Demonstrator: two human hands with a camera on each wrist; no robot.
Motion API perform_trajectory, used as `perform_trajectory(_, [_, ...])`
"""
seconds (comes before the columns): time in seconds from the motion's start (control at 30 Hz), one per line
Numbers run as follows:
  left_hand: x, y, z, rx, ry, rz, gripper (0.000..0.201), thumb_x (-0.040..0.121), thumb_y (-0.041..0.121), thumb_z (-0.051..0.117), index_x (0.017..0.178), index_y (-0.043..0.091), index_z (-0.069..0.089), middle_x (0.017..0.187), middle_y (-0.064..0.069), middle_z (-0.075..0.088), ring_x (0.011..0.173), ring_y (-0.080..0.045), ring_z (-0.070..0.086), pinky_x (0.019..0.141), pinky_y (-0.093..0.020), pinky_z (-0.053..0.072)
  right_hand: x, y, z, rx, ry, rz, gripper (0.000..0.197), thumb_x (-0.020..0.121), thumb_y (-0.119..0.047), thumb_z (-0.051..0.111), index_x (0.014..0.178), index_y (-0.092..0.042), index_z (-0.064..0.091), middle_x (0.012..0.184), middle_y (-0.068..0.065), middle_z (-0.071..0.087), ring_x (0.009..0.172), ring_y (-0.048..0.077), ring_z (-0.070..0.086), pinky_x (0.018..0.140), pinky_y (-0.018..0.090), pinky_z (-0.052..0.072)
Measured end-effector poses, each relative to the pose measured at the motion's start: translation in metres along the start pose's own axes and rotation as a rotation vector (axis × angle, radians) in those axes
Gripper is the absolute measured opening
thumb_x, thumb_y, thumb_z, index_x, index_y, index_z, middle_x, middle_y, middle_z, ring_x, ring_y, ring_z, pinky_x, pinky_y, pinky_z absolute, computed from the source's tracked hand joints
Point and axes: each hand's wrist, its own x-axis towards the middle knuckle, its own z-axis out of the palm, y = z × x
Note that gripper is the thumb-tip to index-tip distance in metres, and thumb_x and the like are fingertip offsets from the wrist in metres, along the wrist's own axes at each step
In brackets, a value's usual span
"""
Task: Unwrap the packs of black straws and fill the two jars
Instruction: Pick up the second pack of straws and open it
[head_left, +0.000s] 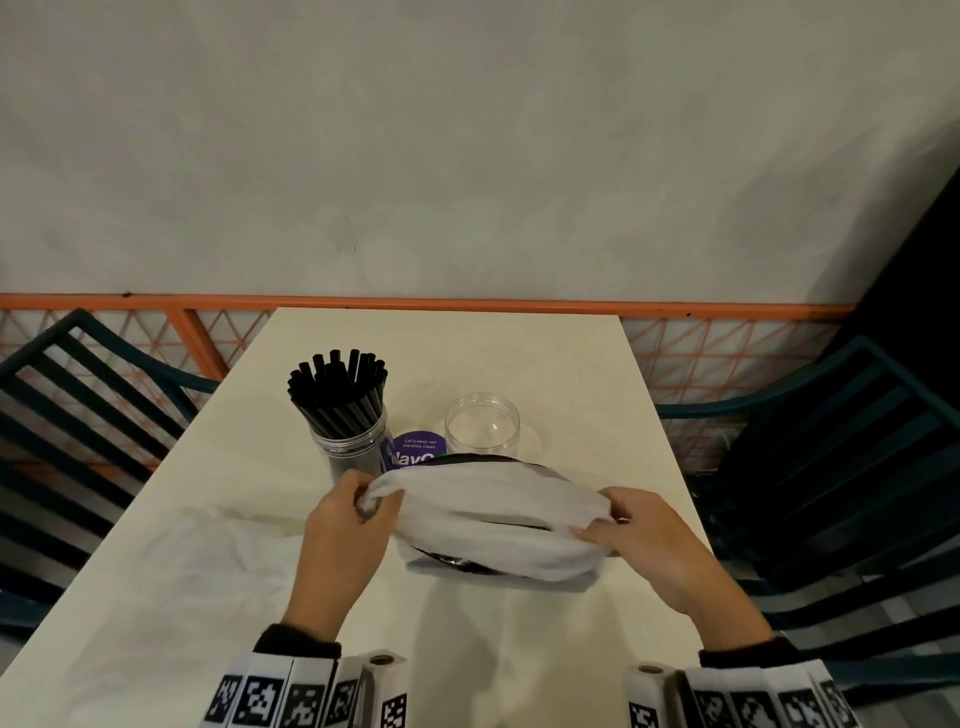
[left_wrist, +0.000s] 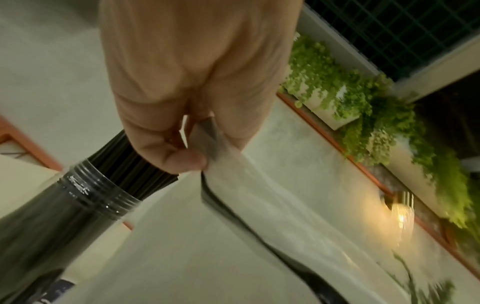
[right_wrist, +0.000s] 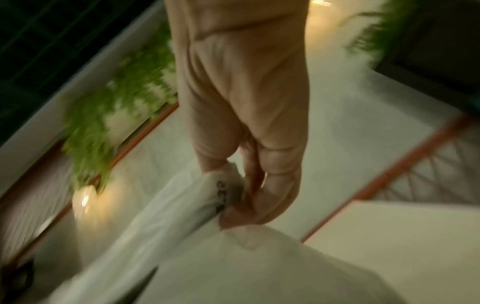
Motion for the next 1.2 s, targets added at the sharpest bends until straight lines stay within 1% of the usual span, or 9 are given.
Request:
perform_trajectory(0.13, [0.006,-0.004,-0.007,-0.44,-0.005,-0.22,0.026,0.076,0.013,0.07,0.095,0.007,0.053,0.092,-0.009,0.06,0.081,-0.02,0.061,0.061,-0.021,0.056,-0.004,-0.001,-0.004,0.562,-0.195,0.109,0.018,0.087,-0.001,0.055,0.102,0.001,0.065,0.093,0.014,0.07,0.084,0.02,0.068,0.07,0.025,0.058])
perform_trajectory(0.4, [-0.001,-0.009,-0.006,-0.723,-0.375,-0.427,0.022,0.084,0.022,0.052,0.088,0.006,0.067,0.075,0.0,0.072,0.069,-0.01,0.063,0.064,-0.022,0.054,0.002,0.009,0.005,0.911,-0.194,0.339,0.025,0.076,-0.006,0.052,0.099,-0.001,0.059,0.083,0.013,0.069,0.07,0.023,0.067,0.059,0.034,0.059])
perform_trajectory(0.5, [-0.003,-0.015,-0.008,-0.936,-0.512,-0.627,0.032,0.069,0.033,0.072,0.089,0.009,0.067,0.079,-0.002,0.068,0.067,-0.012,0.062,0.061,-0.026,0.055,0.002,0.011,0.002,0.853,-0.199,0.451,0.03,0.07,-0.008,0.053,0.099,-0.006,0.061,0.091,0.01,0.059,0.08,0.023,0.055,0.072,0.036,0.051])
perform_trajectory(0.63, [-0.006,-0.009,-0.012,-1.127,-0.56,-0.728,0.049,0.023,0.017,0.091,0.066,0.007,0.071,0.064,-0.007,0.066,0.052,-0.02,0.057,0.051,-0.029,0.053,-0.003,0.01,0.004,0.862,-0.191,0.565,0.021,0.069,-0.01,0.044,0.078,-0.007,0.063,0.073,0.008,0.057,0.072,0.023,0.048,0.067,0.033,0.037])
perform_trajectory(0.73, [-0.003,-0.002,-0.014,-1.147,-0.492,-0.771,0.036,0.027,0.011,0.085,0.057,0.007,0.068,0.061,-0.008,0.066,0.052,-0.022,0.062,0.05,-0.029,0.053,-0.008,0.007,0.014,0.879,-0.198,0.586,0.031,0.068,-0.012,0.035,0.069,-0.009,0.066,0.071,0.006,0.063,0.068,0.022,0.048,0.06,0.029,0.03])
perform_trajectory(0.83, [0.0,-0.003,-0.014,-1.083,-0.401,-0.785,0.015,0.067,0.023,0.067,0.071,0.009,0.068,0.068,-0.004,0.064,0.066,-0.018,0.057,0.059,-0.029,0.053,-0.009,0.003,0.014,0.926,-0.164,0.568,0.029,0.072,-0.017,0.037,0.063,-0.005,0.063,0.066,0.01,0.068,0.064,0.024,0.052,0.056,0.029,0.03])
perform_trajectory(0.9, [-0.002,-0.006,-0.012,-0.943,-0.422,-0.679,0.024,0.08,0.031,0.059,0.088,0.009,0.067,0.079,-0.003,0.064,0.077,-0.017,0.053,0.072,-0.033,0.05,-0.009,0.004,0.01,0.896,-0.18,0.493,0.039,0.077,-0.036,0.046,0.076,-0.004,0.068,0.072,0.011,0.07,0.066,0.025,0.056,0.059,0.031,0.033])
perform_trajectory(1.0, [-0.007,-0.009,-0.008,-0.705,-0.342,-0.52,0.017,0.079,0.011,0.063,0.096,0.01,0.063,0.082,0.002,0.071,0.086,-0.014,0.059,0.079,-0.03,0.047,-0.011,0.01,0.007,0.637,-0.283,0.294,0.07,0.078,-0.067,0.049,0.11,-0.007,0.067,0.103,0.01,0.065,0.086,0.024,0.052,0.077,0.03,0.035])
perform_trajectory(1.2, [-0.012,-0.006,0.002,-0.423,-0.243,-0.468,0.024,0.082,-0.006,0.049,0.095,0.014,0.052,0.096,-0.007,0.059,0.085,-0.017,0.054,0.075,-0.031,0.047,-0.006,0.009,0.013,0.058,0.049,0.147,0.038,0.083,-0.035,0.063,0.11,-0.017,0.043,0.105,0.006,0.061,0.093,0.019,0.059,0.08,0.031,0.049])
